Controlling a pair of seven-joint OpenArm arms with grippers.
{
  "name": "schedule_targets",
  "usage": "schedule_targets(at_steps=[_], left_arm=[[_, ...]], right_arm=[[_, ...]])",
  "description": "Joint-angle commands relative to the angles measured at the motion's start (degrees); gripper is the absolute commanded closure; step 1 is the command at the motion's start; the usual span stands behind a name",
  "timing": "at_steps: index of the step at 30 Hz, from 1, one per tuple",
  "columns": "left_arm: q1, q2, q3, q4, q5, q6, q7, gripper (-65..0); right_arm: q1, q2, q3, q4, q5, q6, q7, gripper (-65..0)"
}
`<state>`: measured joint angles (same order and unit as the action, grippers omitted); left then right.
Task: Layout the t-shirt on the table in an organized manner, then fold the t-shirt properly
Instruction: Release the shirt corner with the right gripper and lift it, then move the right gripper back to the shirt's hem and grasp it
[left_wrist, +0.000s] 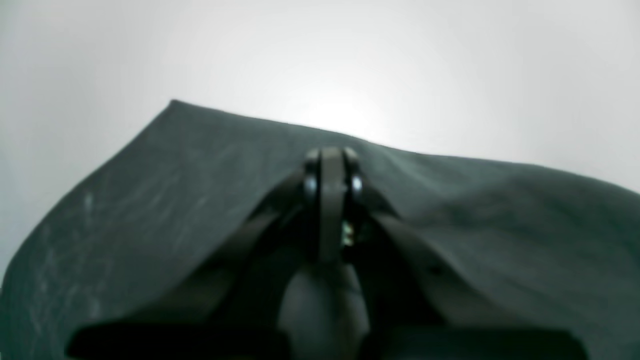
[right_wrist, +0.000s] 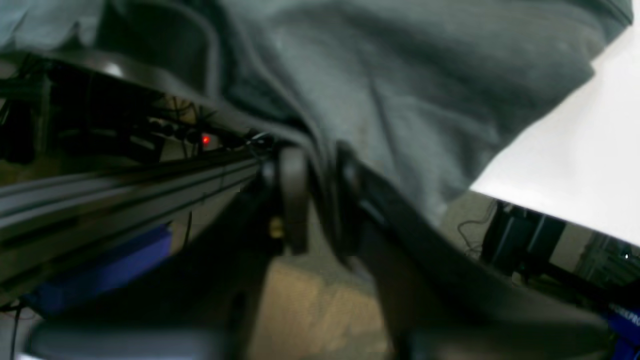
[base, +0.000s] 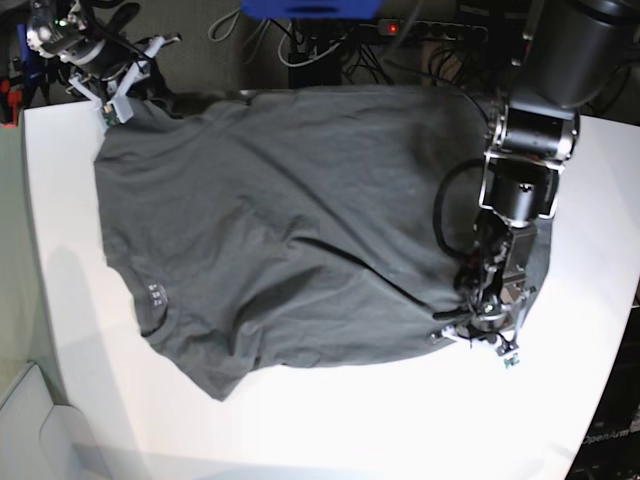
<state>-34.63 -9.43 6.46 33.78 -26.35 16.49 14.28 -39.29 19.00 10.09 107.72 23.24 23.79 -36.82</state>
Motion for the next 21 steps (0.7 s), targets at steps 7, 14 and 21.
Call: schedule_targets(at_steps=[7, 14, 21], left_arm=[[-2.1, -0.3, -0.3, 0.9, 0.3, -0.1, -1.4, -0.7], [-2.1, -0.3, -0.3, 4.2, 0.2, -0.1, -1.4, -0.7], [0.5, -4.1, -0.4, 13.6, -4.5, -0.1, 4.9, -0.7]], right_arm=[[-2.0, -1.6, 5.6, 5.6, 1.0, 2.5, 1.2, -34.7], [-0.4, -2.8, 13.7, 5.4, 1.1, 2.5, 1.2, -35.2], [8.8, -2.5, 14.0, 5.4, 0.9, 2.5, -2.4, -35.2]])
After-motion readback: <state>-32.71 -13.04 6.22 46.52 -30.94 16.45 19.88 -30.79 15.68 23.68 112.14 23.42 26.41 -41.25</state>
